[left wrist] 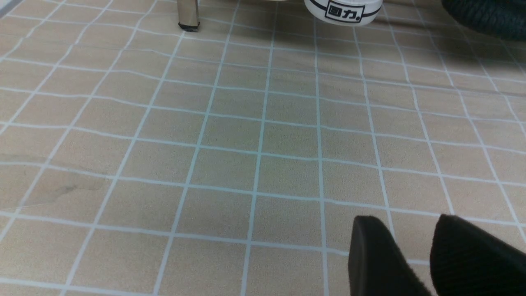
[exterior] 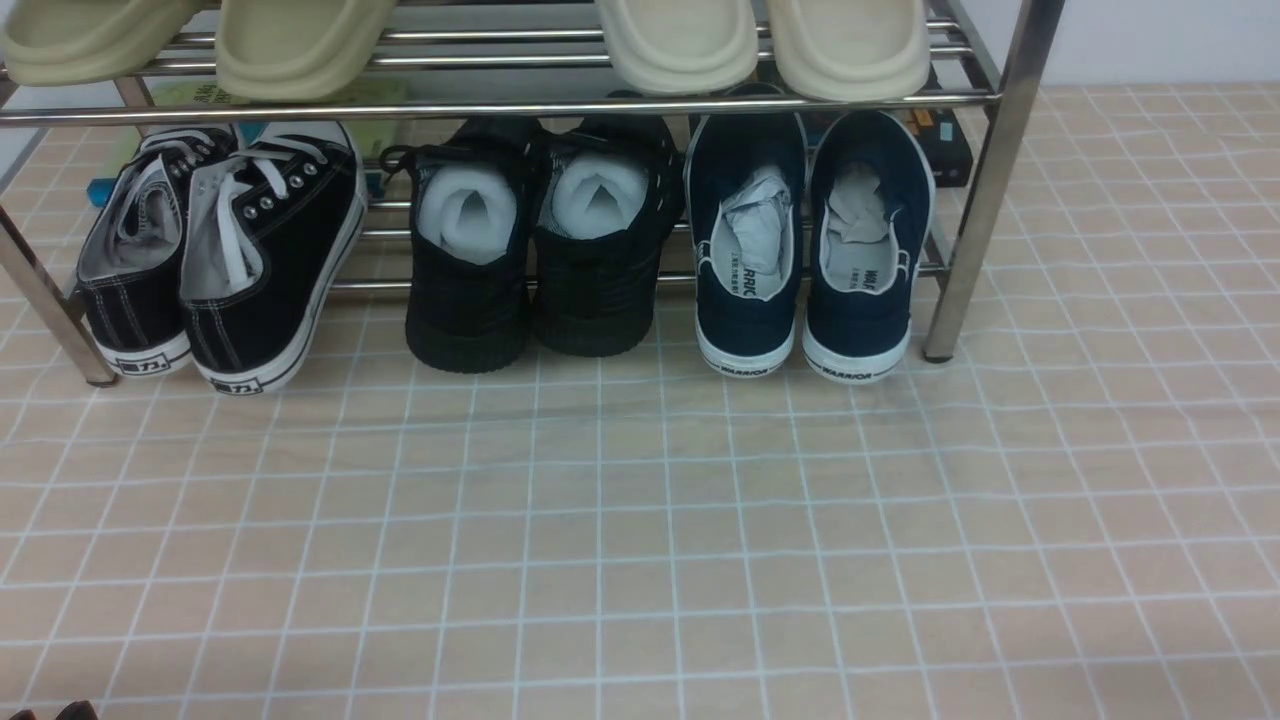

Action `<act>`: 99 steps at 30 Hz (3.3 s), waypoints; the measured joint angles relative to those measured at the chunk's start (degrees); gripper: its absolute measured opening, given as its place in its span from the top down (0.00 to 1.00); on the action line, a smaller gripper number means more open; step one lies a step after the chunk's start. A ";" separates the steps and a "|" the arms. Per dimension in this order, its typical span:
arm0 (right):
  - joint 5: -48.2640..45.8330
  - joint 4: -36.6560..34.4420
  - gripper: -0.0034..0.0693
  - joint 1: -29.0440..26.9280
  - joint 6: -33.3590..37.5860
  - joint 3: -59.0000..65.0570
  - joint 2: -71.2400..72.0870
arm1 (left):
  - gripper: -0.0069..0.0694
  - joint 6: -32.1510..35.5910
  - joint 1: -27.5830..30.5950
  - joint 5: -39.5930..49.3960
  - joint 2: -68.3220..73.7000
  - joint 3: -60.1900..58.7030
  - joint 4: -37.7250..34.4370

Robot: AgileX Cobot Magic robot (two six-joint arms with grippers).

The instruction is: Take the shoes off the shelf from the light coffee tablecloth by hand.

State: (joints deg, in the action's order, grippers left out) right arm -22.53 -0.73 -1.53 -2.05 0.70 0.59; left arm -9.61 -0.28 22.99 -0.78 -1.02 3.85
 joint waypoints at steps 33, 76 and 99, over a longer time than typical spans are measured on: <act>8.81 -30.58 0.62 0.00 -12.70 0.74 0.00 | 0.59 0.00 0.00 0.00 0.00 0.00 0.00; -28.24 -34.35 0.92 22.42 20.31 -68.16 -83.10 | 0.60 0.00 0.00 0.00 0.00 0.00 0.00; -19.95 -5.59 0.53 25.76 -6.15 -98.44 -112.48 | 0.60 0.00 0.00 0.00 0.00 0.00 0.00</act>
State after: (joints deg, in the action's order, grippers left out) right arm -42.48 -6.32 24.23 -8.20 -97.74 -111.89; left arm -9.61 -0.28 22.99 -0.78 -1.02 3.85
